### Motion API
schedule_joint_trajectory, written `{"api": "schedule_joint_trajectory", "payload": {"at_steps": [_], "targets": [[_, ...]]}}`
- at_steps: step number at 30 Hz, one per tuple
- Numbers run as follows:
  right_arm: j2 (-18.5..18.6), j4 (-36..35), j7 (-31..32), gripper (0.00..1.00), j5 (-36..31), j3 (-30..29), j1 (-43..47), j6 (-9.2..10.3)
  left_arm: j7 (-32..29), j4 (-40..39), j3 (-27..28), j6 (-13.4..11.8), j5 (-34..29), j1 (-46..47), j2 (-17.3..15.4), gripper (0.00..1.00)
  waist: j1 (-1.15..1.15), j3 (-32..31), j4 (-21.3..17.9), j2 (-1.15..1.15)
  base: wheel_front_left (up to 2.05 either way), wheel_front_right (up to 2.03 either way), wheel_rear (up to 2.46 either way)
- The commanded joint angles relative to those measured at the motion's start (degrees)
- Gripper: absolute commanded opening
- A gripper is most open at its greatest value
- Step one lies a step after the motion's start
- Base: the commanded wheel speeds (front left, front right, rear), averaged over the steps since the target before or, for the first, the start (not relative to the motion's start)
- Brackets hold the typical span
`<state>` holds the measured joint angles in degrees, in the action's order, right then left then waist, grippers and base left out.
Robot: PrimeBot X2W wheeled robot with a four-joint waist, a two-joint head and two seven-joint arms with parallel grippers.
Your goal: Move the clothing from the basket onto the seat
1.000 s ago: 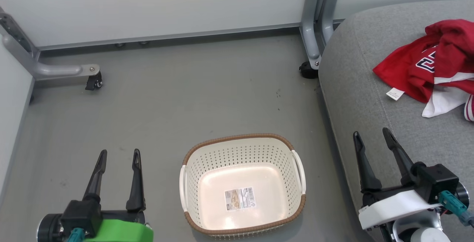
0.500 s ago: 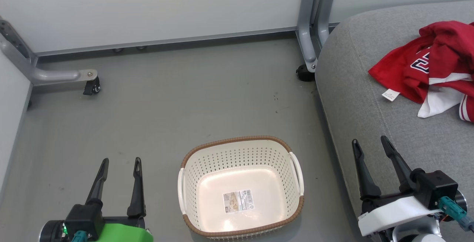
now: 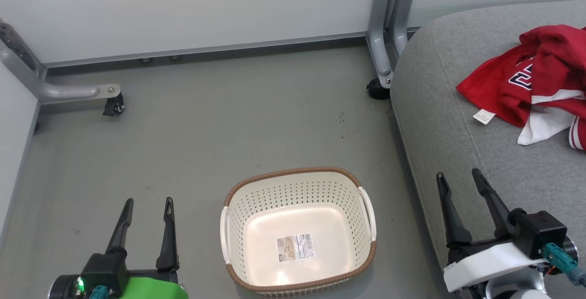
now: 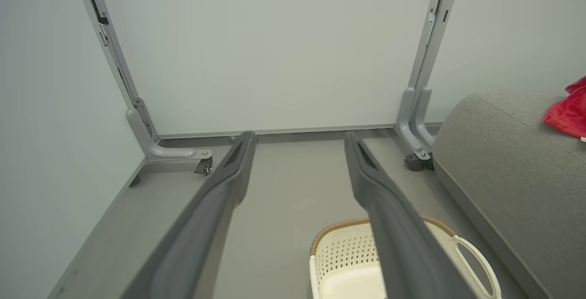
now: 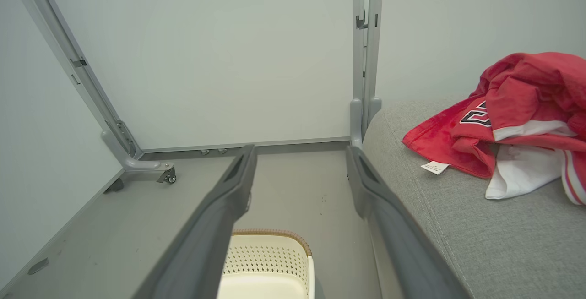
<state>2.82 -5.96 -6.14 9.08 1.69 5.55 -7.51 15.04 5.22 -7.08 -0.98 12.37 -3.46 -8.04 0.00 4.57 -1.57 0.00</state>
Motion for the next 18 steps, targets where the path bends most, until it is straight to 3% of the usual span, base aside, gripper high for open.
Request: {"api": "schedule_joint_trajectory", "payload": {"at_steps": [1, 4, 18], "targets": [[0.0, 0.11, -0.03, 0.0, 0.07, -0.01, 0.03, 0.0, 0.0, 0.08, 0.1, 0.02, -0.05, 0.0, 0.05, 0.0, 0.0, 0.02, 0.04, 0.0, 0.0, 0.0, 0.0], [-0.16, 1.08, -0.09, 0.0, 1.04, 0.25, 0.34, 0.0, -0.29, 1.2, -0.22, 0.11, 1.0, -0.08, 0.2, 0.0, 0.0, -0.01, 0.06, 0.0, 0.0, 0.0, 0.0], [1.06, 4.59, 1.2, 0.0, 17.68, 0.0, -2.14, 0.0, -3.81, 2.68, 1.78, 1.63, 16.27, 1.87, 0.62, 0.0, 0.0, -0.5, 0.23, 0.0, 0.0, 0.0, 0.0]]}}
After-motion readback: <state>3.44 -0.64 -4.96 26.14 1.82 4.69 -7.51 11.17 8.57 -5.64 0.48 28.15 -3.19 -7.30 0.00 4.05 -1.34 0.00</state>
